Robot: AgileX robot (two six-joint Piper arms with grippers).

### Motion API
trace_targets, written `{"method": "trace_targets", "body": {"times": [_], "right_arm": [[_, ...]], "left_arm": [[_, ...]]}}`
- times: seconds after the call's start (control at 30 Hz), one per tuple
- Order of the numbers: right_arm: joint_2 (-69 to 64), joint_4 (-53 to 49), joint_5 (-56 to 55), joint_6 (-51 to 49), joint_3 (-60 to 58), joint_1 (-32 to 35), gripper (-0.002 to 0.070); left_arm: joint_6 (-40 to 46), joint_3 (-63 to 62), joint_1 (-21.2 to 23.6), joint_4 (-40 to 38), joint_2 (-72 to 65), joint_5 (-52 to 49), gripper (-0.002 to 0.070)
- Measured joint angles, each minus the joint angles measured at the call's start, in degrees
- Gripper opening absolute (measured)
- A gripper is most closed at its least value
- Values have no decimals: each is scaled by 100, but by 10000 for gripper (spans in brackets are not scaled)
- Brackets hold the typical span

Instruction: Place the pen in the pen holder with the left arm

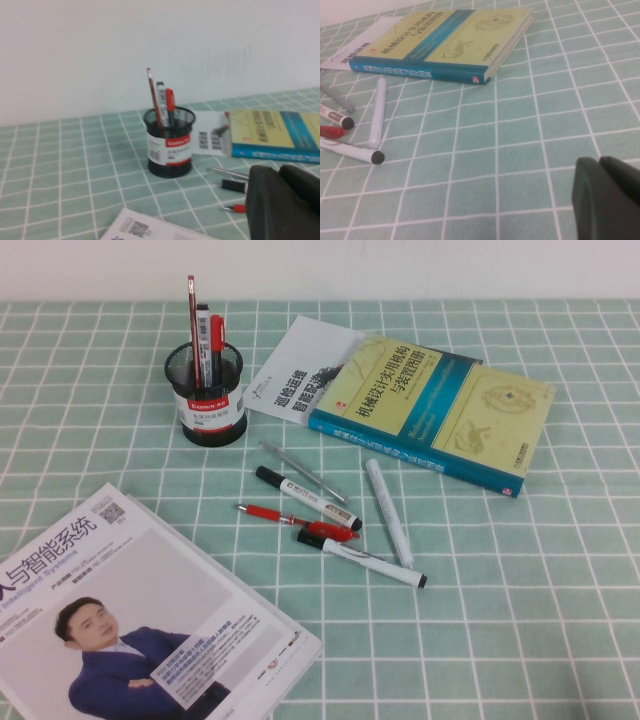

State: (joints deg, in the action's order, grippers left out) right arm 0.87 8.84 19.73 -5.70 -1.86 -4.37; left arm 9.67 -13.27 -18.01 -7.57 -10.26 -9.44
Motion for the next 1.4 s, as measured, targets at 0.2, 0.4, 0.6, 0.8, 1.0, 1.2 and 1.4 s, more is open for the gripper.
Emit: {"method": "trace_targets", "body": {"times": [0.2,0.4,0.6,0.8,1.0,1.2,1.4], "right_arm": [[0,0,0,0,0,0,-20],[0,0,0,0,0,0,-20],[0,0,0,0,0,0,-20],[0,0,0,0,0,0,-20],[0,0,0,0,0,0,-20],[0,0,0,0,0,0,-20],[0,0,0,0,0,0,-20]], "left_arm": [[-248,799,505,52,241,887,-1],[-498,1356,952,52,963,898,-1],[-685,1479,973,52,1076,677,-1],[-704,1478,973,63,1076,-184,-1],[-667,1478,973,85,1076,-1104,-1],[-667,1467,973,85,1076,-1187,-1],[-667,1467,973,85,1076,-1191,-1]]}}
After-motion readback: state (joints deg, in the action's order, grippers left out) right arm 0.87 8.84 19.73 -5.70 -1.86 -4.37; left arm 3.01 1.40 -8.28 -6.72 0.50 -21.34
